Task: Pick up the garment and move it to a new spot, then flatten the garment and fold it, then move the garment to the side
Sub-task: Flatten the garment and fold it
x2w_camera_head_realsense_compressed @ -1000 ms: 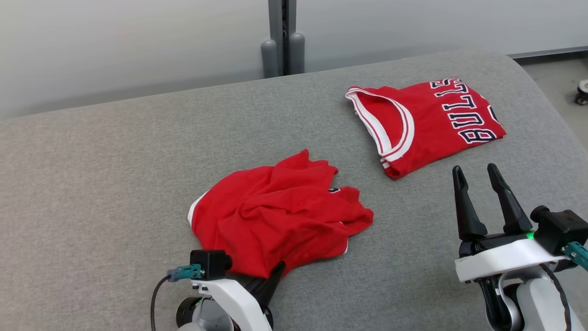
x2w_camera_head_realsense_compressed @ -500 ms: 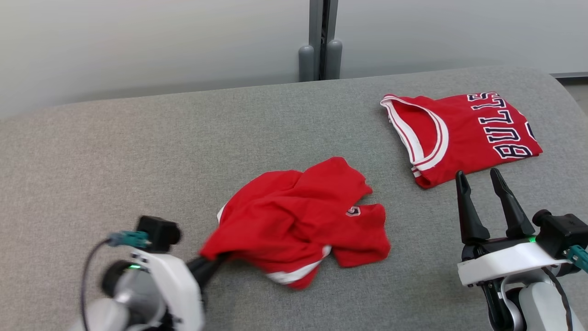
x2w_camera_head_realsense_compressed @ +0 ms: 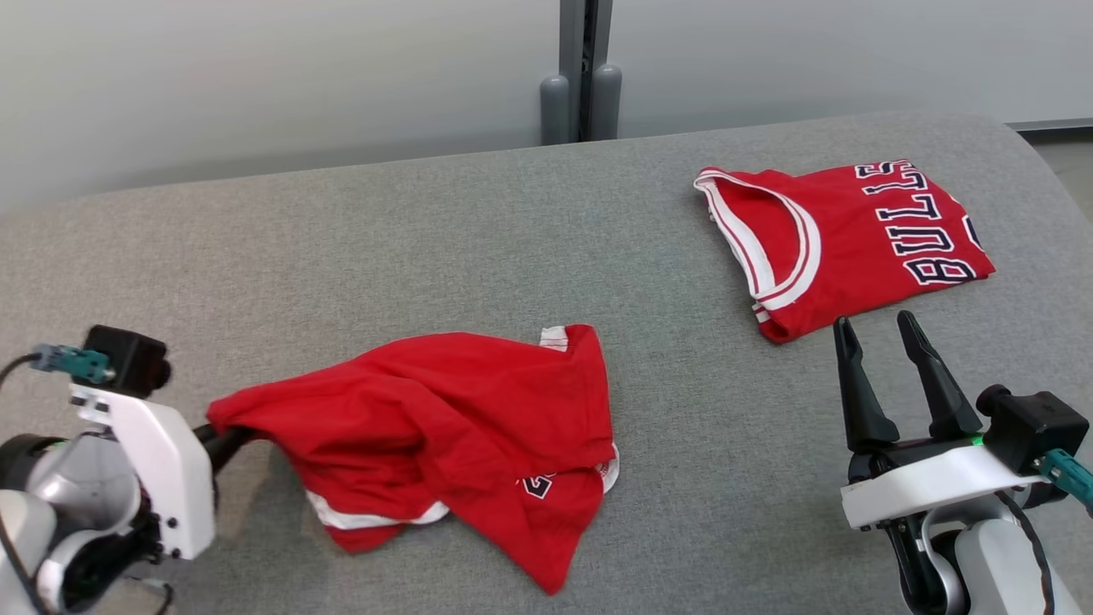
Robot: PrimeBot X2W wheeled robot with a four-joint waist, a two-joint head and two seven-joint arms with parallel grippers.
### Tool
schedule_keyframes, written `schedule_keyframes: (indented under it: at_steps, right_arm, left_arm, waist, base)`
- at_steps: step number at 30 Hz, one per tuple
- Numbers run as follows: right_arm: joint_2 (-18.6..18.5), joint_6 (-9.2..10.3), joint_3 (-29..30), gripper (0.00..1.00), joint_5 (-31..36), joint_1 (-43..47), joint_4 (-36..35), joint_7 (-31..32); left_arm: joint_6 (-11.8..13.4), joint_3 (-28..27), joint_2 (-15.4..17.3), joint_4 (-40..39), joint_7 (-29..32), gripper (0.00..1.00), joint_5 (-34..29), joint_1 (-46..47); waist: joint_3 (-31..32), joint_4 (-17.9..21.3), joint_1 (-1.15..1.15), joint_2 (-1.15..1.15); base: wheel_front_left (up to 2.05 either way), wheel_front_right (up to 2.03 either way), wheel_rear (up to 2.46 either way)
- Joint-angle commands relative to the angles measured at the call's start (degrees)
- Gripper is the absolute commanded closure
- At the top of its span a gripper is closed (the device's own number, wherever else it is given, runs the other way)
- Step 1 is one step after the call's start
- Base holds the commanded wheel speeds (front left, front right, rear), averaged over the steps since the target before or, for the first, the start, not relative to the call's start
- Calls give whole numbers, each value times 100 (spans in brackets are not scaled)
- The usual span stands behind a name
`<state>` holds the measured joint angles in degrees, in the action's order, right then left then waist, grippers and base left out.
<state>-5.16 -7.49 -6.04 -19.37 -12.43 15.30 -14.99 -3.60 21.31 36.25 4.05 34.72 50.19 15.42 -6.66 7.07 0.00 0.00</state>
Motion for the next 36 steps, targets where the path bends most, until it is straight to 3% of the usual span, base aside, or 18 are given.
schedule_keyframes:
  at_steps: [1,10,11,12,16,27,32,36]
  right_arm:
    - [-32,-3,5,0,-29,-53,3,-24]
    - [-45,-3,-48,0,-75,-50,94,-24]
    - [-52,-3,-50,0,-75,-21,100,-24]
    - [-55,-3,-51,0,-70,-8,101,-24]
    - [-61,-3,-63,0,-51,26,97,-25]
    - [-69,-3,-62,0,-45,92,59,-25]
    - [-64,-3,-125,0,-51,97,50,-24]
    - [-59,-3,-154,0,-69,117,61,-24]
  left_arm:
    - [28,-55,78,91,-5,100,-13,106]
    - [-65,-73,-19,897,-364,100,-153,397]
    - [-113,-7,-42,969,-378,18,-157,391]
    - [-133,12,-20,969,-404,0,-183,399]
    - [-98,-10,62,810,-549,0,-284,381]
    - [498,-439,219,-251,-1573,0,-807,31]
    - [1012,-661,-95,-705,-2475,0,-1126,-329]
    - [1233,-669,-532,-741,-3314,0,-1312,-618]
  waist:
    - [10,24,0,0]
    - [82,109,0,0]
    - [104,100,0,0]
    - [113,91,0,0]
    - [150,36,0,0]
    - [182,-115,0,0]
    - [153,-141,0,0]
    - [152,-169,0,0]
  base:
    - [0,0,0]
    - [0,0,0]
    - [0,0,0]
    - [0,0,0]
    - [0,0,0]
    - [0,0,0]
    - [0,0,0]
    - [0,0,0]
